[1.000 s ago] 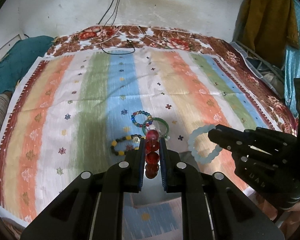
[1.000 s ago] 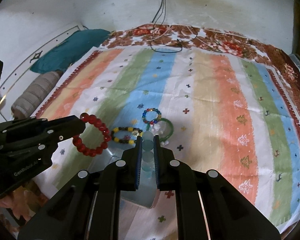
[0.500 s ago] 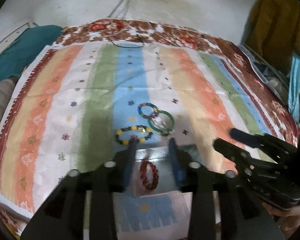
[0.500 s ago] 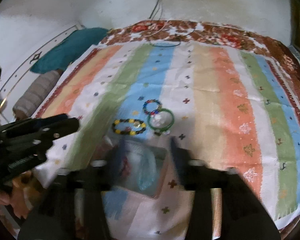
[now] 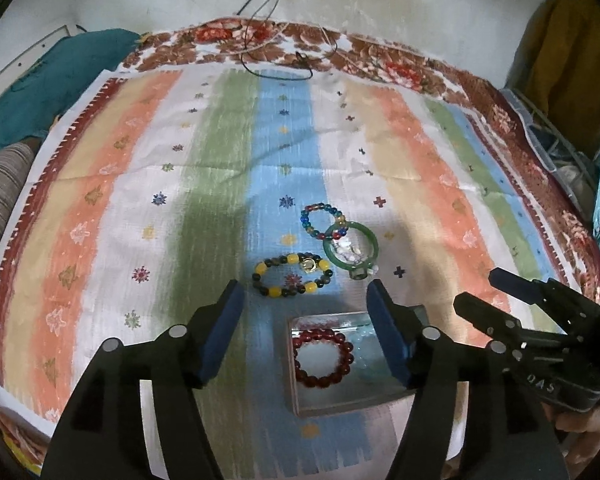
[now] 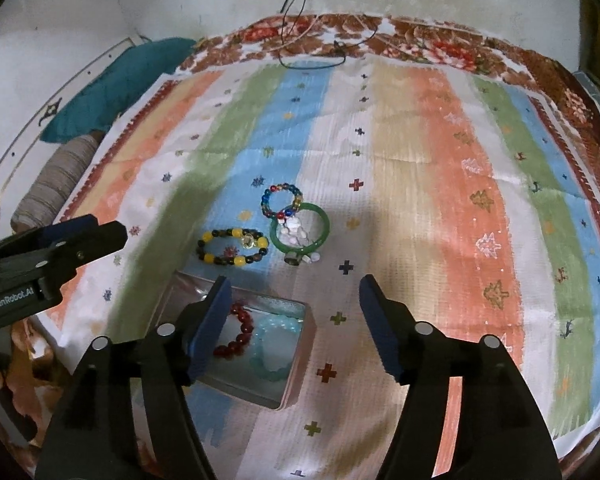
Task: Organize jewelry
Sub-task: 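Move right tool to green jade bangle while left tool approaches yellow-black bracelet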
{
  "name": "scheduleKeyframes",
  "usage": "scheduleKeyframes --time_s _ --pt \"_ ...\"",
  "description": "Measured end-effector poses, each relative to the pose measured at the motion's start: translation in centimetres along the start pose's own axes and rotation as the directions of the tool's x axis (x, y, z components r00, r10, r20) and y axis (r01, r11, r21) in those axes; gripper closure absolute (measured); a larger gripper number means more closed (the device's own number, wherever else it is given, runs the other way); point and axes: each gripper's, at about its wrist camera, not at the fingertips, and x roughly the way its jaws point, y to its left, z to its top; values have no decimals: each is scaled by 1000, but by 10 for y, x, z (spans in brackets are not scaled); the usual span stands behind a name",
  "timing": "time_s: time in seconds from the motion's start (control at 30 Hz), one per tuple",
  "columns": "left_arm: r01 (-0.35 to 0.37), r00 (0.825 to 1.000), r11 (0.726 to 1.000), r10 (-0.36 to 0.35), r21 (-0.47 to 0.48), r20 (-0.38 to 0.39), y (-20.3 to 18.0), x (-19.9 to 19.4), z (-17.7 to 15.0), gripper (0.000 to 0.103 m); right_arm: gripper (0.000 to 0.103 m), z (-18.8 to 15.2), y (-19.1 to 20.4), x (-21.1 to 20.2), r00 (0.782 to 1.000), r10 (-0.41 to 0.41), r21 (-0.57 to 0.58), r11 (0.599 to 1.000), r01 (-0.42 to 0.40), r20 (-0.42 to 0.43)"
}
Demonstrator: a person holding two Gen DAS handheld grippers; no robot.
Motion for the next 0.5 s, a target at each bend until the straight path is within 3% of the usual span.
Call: scheduleKeyframes --time_s 0.33,0.5 --pt "-35 995 998 30 -52 -98 24 41 21 37 33 14 -5 26 998 -2 -18 1000 0 -64" --pt "-37 992 999 34 -24 -124 18 55 25 37 33 16 -6 39 995 -6 -18 1000 4 -102"
